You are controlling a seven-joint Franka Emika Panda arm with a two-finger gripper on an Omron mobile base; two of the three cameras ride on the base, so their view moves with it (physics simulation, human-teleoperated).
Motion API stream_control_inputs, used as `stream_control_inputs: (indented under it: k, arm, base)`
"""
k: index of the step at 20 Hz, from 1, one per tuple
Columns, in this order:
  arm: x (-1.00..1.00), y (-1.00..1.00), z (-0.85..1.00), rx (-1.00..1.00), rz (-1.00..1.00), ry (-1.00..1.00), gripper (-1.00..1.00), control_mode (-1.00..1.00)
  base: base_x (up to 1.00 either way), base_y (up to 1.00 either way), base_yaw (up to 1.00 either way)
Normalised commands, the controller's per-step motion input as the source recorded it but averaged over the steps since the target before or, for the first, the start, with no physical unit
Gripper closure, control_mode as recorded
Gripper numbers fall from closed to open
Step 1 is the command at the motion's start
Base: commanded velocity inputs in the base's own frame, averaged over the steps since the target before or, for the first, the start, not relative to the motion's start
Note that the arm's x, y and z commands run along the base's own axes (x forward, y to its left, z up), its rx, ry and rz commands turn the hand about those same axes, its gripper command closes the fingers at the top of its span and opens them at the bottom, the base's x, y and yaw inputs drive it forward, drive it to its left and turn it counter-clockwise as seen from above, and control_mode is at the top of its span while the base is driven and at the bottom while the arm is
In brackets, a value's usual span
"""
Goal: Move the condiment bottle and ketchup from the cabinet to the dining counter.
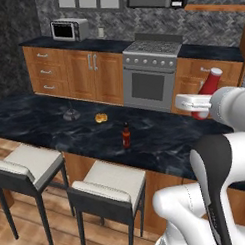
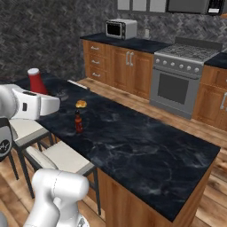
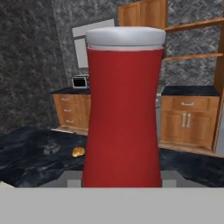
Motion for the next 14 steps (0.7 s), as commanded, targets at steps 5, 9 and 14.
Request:
stream_control_inputs:
  k: [5, 9, 14]
  arm:
    - [0.00, 0.00, 0.00, 0.00, 0.00, 0.00, 1.00, 1.00]
    - [0.00, 0.00, 0.00, 0.00, 0.00, 0.00, 1.00, 1.00]
    - [0.00, 0.00, 0.00, 0.00, 0.00, 0.00, 1.00, 1.00]
  base:
    - [0.13, 0.00, 0.01]
    - [0.00, 0.00, 0.00]
    - [-0.02, 0.00, 0.00]
